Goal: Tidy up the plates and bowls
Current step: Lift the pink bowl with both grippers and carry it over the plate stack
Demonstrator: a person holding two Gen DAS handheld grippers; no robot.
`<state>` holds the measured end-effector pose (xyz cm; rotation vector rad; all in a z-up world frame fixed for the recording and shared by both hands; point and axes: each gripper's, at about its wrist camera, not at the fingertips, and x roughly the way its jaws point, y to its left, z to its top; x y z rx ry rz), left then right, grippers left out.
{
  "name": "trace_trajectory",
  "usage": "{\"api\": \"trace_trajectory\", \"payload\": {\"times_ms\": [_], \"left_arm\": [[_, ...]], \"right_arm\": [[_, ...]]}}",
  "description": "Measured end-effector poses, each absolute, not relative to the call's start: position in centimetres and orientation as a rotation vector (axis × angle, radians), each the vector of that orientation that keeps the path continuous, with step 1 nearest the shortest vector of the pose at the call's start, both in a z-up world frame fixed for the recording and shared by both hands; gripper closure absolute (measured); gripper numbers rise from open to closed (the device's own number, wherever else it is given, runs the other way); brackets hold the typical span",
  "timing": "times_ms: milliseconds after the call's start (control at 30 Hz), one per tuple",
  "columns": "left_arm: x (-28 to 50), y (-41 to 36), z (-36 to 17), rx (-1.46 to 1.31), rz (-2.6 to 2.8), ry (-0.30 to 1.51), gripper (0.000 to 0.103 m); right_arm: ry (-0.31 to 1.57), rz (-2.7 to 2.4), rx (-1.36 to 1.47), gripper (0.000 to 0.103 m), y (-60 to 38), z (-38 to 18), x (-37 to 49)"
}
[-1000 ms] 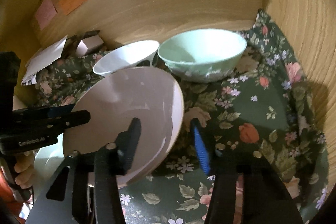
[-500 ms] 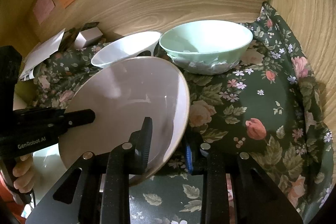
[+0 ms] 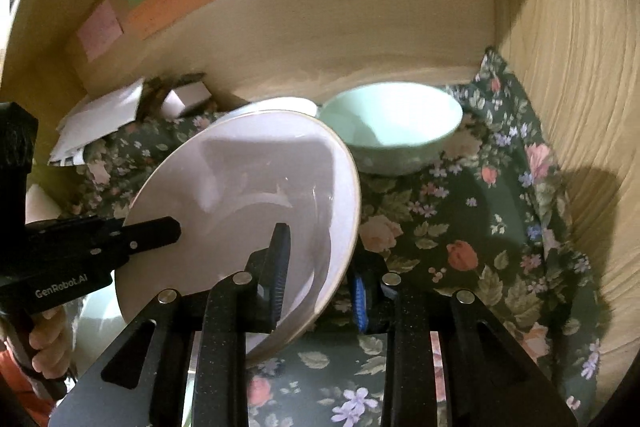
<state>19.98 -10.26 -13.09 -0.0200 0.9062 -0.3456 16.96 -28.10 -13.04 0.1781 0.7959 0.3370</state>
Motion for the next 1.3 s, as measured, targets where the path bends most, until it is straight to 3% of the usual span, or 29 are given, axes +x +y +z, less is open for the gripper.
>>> {"api": "trace_trajectory", "payload": {"times_ms": [533, 1300], "left_arm": [[14.1, -3.9, -9.8, -0.044, -0.253, 0.799, 0.084], [5.4, 9.3, -10.4, -0.132, -0.017, 0.744, 0.084]], "right_arm": [[0.706, 0.435, 0.118, 0.079, -21.8, -9.5, 13.6], [0.718, 0.685, 0.040, 0.079, -9.1, -9.7, 10.3]]}}
